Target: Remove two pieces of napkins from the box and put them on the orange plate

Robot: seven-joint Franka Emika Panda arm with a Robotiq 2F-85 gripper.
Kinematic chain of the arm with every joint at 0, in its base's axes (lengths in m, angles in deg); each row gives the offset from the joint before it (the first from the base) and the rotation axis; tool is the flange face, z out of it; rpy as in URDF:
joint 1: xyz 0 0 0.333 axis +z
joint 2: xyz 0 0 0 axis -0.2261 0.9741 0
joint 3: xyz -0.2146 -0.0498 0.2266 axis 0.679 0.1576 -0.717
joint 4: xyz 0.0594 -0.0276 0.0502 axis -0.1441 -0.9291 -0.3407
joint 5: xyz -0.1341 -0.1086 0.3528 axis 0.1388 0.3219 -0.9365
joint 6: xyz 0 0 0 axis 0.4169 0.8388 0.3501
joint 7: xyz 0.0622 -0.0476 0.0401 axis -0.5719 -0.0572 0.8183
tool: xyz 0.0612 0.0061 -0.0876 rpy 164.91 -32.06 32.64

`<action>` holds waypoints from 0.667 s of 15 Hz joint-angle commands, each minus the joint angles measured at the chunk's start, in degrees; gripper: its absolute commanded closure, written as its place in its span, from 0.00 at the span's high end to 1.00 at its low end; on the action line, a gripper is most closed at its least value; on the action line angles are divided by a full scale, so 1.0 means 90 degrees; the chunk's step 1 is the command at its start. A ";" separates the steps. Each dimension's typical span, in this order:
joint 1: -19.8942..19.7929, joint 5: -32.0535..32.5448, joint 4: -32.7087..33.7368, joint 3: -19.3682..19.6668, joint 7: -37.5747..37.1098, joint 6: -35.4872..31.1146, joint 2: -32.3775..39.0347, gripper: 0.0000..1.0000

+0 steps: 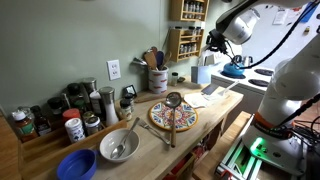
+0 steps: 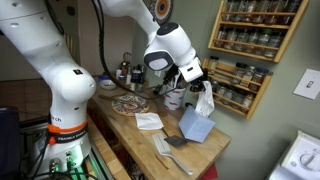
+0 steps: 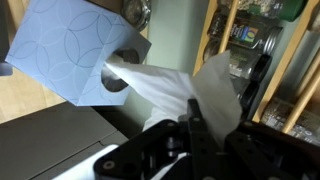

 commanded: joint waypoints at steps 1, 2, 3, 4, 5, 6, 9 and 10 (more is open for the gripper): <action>0.0137 -0.0083 -0.0176 0.0075 -0.0026 -0.0391 -0.0253 0.00; 0.0049 -0.0055 -0.0196 -0.0085 -0.0050 -0.0558 -0.0322 0.00; 0.0011 -0.0041 -0.0191 -0.0194 -0.0057 -0.0740 -0.0358 0.00; -0.0010 -0.0044 -0.0176 -0.0289 -0.0071 -0.0919 -0.0391 0.00; -0.0026 -0.0056 -0.0171 -0.0374 -0.0087 -0.1091 -0.0414 0.00; -0.0077 -0.0082 -0.0168 -0.0482 -0.0117 -0.1273 -0.0410 0.00; -0.0222 -0.0093 -0.0097 -0.0724 -0.0100 -0.1251 -0.0188 0.00; -0.0426 -0.0104 -0.0063 -0.0886 -0.0043 -0.0991 -0.0008 0.00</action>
